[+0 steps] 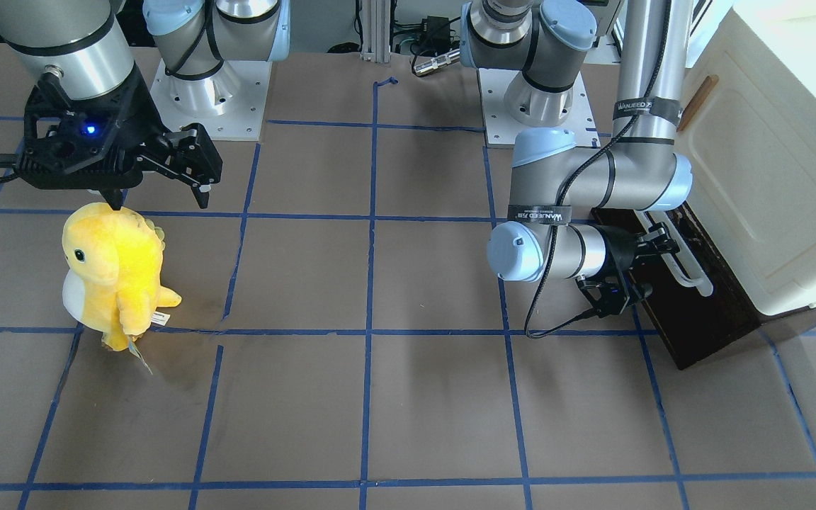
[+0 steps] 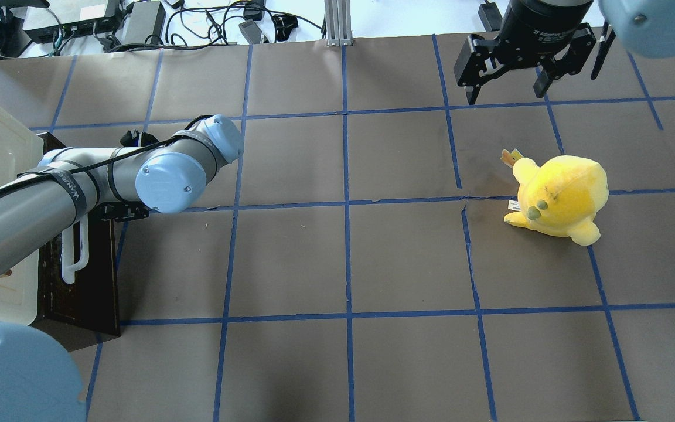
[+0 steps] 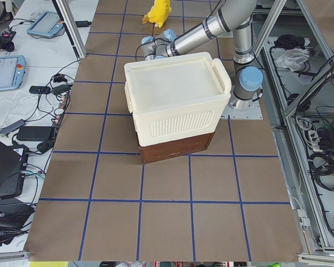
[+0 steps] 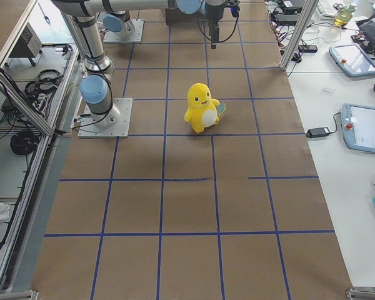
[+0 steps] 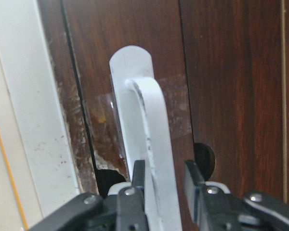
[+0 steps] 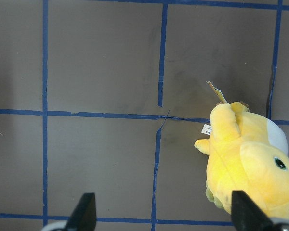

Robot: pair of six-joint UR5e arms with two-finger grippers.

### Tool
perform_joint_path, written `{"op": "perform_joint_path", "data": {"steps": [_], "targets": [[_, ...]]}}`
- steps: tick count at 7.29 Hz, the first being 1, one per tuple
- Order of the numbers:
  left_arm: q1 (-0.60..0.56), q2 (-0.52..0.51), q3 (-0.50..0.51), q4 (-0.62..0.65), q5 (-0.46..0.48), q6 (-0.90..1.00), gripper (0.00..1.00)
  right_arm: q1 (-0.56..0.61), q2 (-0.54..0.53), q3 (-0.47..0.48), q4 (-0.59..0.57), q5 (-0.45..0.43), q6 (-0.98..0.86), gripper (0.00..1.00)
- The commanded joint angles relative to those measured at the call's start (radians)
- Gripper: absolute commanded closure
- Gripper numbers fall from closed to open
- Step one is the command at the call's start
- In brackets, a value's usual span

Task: Pull drawer sideways
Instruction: 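Hold the white handle firmly with the closed left gripper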

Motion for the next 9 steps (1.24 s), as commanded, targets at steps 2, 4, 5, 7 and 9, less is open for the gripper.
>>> {"op": "perform_joint_path", "data": {"steps": [2,4,5,7,9], "targets": [[0.000,-0.003,0.002,0.000,-0.001,0.002,0.63,0.000,0.000,0.000,0.000,0.000,0.000,0.00],[0.000,0.000,0.003,0.000,-0.002,0.017,0.66,0.000,0.000,0.000,0.000,0.000,0.000,0.00],[0.000,0.000,0.005,0.000,-0.002,0.017,0.67,0.000,0.000,0.000,0.000,0.000,-0.002,0.00],[0.000,0.001,0.003,0.000,-0.002,0.018,0.70,0.000,0.000,0.000,0.000,0.000,0.000,0.00],[0.000,0.001,0.006,0.003,-0.004,0.031,0.74,0.000,0.000,0.000,0.000,0.000,0.000,0.00]]}}
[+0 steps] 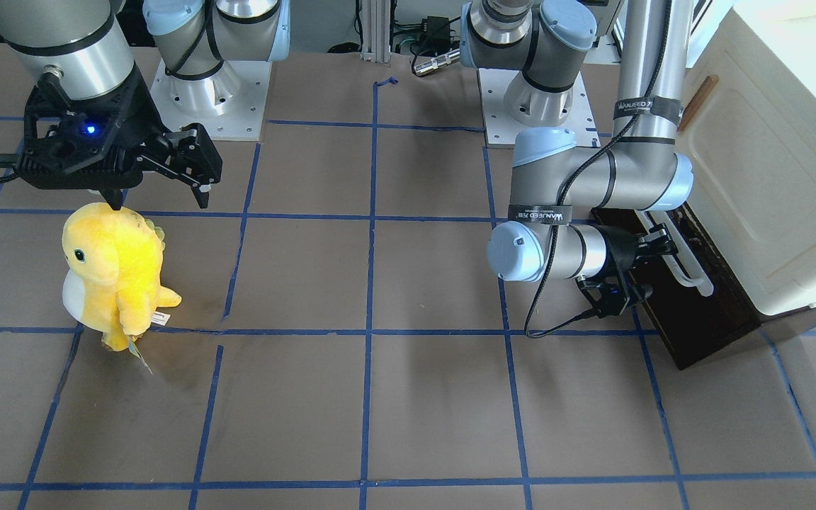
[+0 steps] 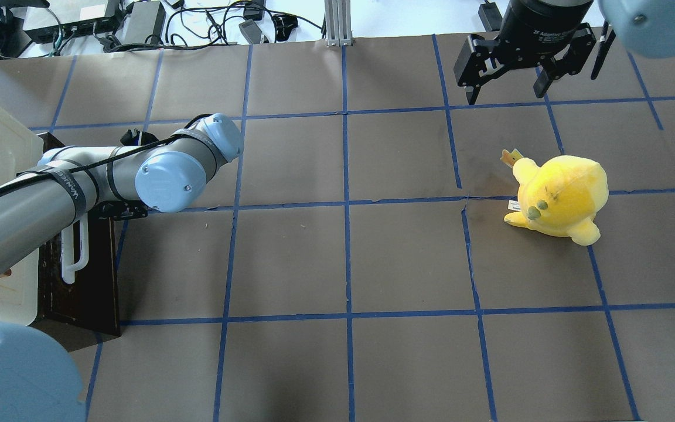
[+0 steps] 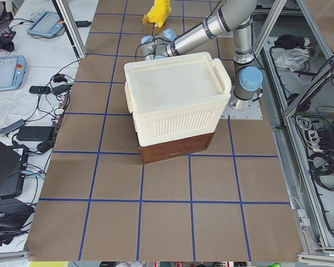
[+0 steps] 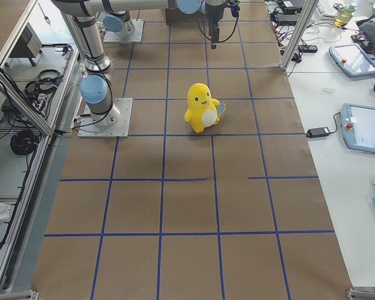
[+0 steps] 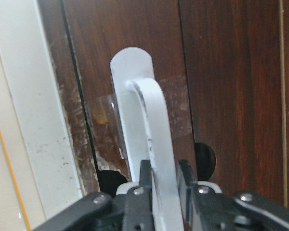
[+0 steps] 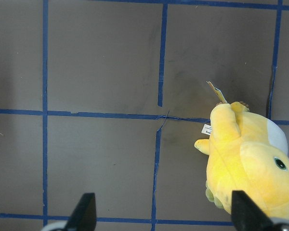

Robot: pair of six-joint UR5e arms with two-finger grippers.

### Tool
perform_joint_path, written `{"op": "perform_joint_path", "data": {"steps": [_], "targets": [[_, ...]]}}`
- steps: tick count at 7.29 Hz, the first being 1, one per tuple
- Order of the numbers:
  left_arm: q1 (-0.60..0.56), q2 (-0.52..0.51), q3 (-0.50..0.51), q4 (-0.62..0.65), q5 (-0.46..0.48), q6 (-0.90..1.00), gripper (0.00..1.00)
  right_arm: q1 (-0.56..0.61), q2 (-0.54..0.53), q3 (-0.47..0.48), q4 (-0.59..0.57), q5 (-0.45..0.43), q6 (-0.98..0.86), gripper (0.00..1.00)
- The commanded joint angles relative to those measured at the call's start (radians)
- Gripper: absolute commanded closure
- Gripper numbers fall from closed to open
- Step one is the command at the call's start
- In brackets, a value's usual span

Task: Pull drawer sideways
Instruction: 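Hold the white handle firmly with the closed left gripper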

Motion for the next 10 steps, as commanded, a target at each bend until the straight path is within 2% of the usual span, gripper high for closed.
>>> {"op": "perform_joint_path", "data": {"steps": [1,6,8,10], "targets": [[0.000,0.000,0.003,0.002,-0.001,0.016,0.76,0.000,0.000,0.000,0.000,0.000,0.000,0.00],[-0.003,-0.009,0.031,0.005,-0.026,0.037,0.77,0.000,0.000,0.000,0.000,0.000,0.000,0.00],[-0.012,-0.009,0.075,0.002,-0.092,0.086,0.78,0.000,0.000,0.000,0.000,0.000,0.000,0.00],[-0.037,-0.018,0.080,0.002,-0.093,0.087,0.78,0.000,0.000,0.000,0.000,0.000,0.000,0.00]]}}
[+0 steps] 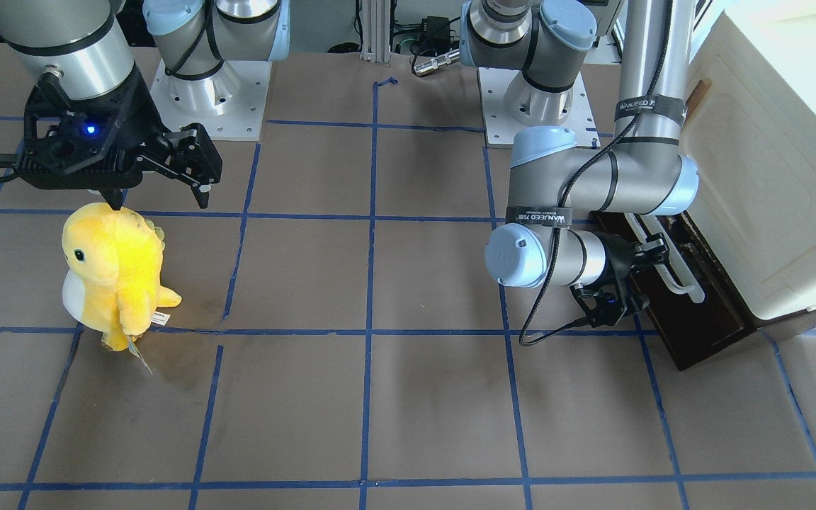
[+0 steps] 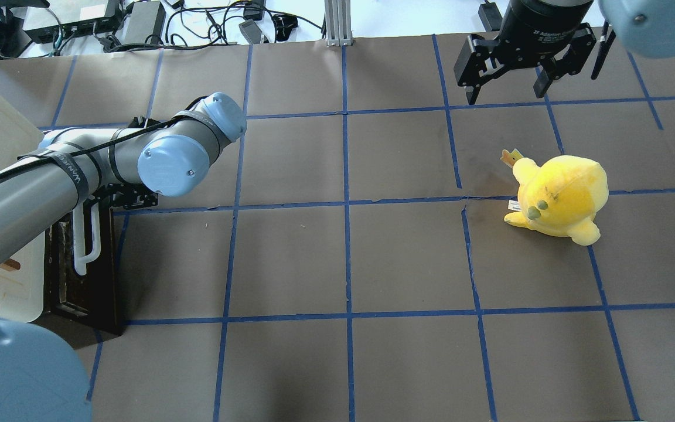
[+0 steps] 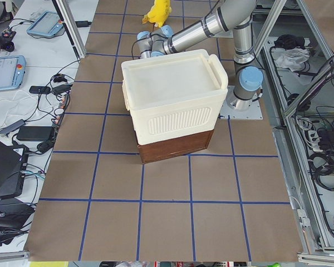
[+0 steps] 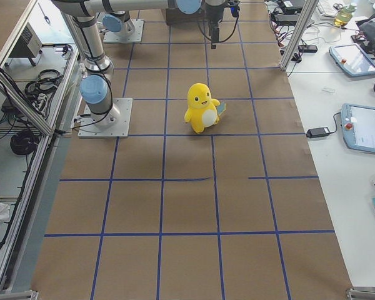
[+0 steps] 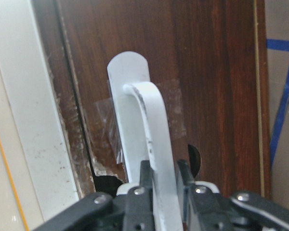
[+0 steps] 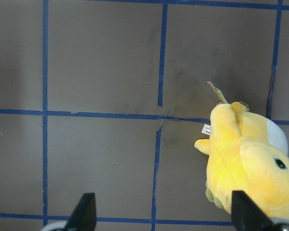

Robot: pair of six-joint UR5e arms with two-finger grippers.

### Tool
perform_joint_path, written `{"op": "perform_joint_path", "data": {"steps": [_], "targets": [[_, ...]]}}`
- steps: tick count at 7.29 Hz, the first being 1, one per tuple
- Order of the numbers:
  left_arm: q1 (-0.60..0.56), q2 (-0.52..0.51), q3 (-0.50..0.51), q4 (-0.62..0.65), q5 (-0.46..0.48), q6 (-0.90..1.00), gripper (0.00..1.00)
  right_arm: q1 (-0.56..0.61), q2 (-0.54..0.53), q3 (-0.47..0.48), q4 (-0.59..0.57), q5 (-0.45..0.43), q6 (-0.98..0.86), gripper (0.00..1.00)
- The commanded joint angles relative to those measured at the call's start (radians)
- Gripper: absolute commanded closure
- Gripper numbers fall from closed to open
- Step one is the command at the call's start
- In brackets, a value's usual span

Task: Pull drawer sideways
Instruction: 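Pull the drawer outward by its handle with the left gripper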

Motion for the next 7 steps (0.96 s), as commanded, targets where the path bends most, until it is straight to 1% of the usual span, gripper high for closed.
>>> {"op": "perform_joint_path", "data": {"steps": [1,3,5,7], "targets": [[-0.012,-0.001,0.008,0.001,-0.007,0.004,0.78,0.000,0.000,0.000,0.000,0.000,0.000,0.00],[-0.014,-0.003,0.008,0.001,-0.008,0.004,0.78,0.000,0.000,0.000,0.000,0.000,0.000,0.00],[-0.058,-0.003,0.010,0.013,-0.051,0.004,0.78,0.000,0.000,0.000,0.000,0.000,0.000,0.00],[-0.068,-0.006,0.025,0.013,-0.056,0.004,0.78,0.000,0.000,0.000,0.000,0.000,0.000,0.00]]}}
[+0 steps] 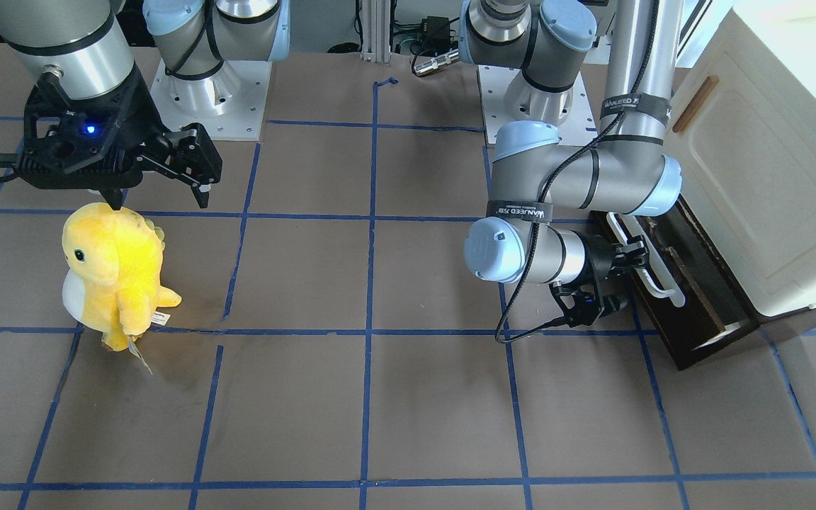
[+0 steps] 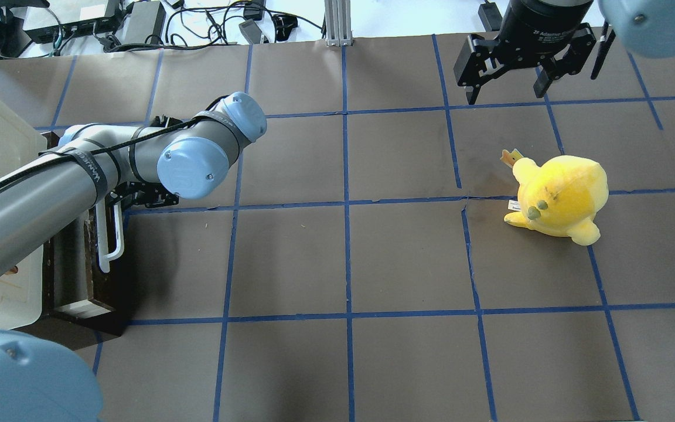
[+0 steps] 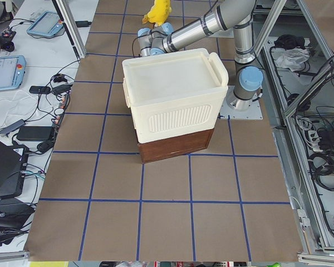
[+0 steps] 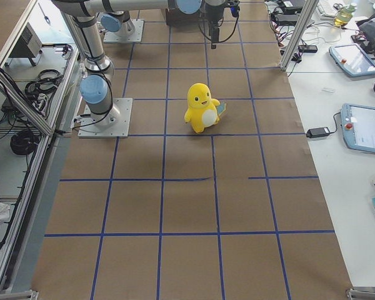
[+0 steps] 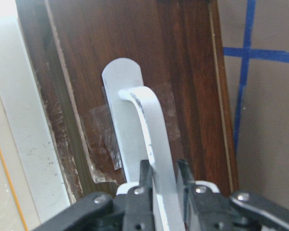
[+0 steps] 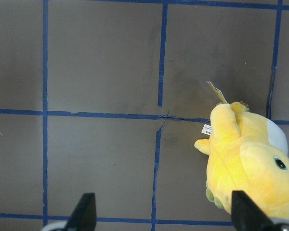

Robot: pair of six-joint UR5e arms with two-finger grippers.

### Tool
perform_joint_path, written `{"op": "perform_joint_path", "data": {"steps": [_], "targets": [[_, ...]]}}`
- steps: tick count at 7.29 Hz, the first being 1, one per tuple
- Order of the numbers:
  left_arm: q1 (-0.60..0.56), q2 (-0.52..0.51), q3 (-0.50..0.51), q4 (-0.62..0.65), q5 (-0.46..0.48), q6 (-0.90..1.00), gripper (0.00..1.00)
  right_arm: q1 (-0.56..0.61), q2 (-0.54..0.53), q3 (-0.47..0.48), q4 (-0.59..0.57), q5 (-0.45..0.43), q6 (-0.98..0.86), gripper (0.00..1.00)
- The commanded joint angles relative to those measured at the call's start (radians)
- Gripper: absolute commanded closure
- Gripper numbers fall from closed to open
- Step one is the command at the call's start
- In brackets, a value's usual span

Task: Pull drawer sideways
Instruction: 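Pull the drawer outward by its handle with the left gripper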

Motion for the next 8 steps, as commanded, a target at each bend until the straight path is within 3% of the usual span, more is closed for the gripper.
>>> {"op": "perform_joint_path", "data": {"steps": [1,8], "targets": [[-0.013,-0.002,0.010,0.001,-0.006,0.000,0.78,0.000,0.000,0.000,0.000,0.000,0.000,0.00],[-0.063,-0.004,0.041,0.000,-0.043,0.000,0.78,0.000,0.000,0.000,0.000,0.000,0.000,0.00]]}}
